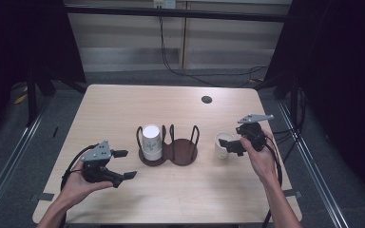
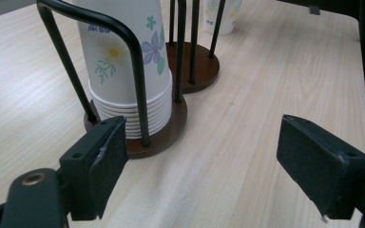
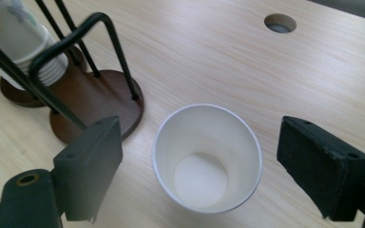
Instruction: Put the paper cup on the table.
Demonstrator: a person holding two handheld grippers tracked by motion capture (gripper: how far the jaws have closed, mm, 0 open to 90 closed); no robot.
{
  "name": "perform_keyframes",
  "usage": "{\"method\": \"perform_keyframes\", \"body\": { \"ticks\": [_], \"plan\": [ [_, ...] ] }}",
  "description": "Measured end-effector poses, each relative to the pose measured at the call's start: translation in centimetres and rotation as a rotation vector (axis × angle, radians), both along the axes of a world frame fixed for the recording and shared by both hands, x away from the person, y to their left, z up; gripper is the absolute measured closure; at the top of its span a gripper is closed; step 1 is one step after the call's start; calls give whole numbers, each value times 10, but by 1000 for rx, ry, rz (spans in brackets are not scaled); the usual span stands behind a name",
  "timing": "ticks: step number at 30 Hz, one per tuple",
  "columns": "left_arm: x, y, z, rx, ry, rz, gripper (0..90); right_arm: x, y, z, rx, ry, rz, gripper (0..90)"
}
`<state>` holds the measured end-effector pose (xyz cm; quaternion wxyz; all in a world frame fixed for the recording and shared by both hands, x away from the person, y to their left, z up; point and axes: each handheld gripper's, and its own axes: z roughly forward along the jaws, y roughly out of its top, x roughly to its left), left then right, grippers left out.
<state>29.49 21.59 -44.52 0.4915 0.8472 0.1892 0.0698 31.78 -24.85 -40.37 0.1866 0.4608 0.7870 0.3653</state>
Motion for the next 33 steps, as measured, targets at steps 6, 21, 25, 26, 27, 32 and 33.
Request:
{"method": "perform_keyframes", "body": {
  "ticks": [6,21,25,26,27,32,33],
  "plan": [
    [-1,2,0,-3,2,11,183,-19,-1,2,56,-44,3,147],
    [-6,8,-4,-11,6,47,191,-70,9,-10,134,-63,85,149],
    [-5,9,-10,-20,32,49,191,-81,12,-21,157,-60,98,153],
    [-5,10,-12,-8,32,56,191,-82,13,-23,167,-60,101,154],
    [-5,9,-13,2,29,58,189,-82,12,-26,185,-41,115,151],
    [-7,13,-13,-8,24,72,185,-86,15,-39,162,-25,141,155],
    [-7,14,-14,-6,23,76,184,-86,14,-41,170,-26,136,155]
  ]
}}
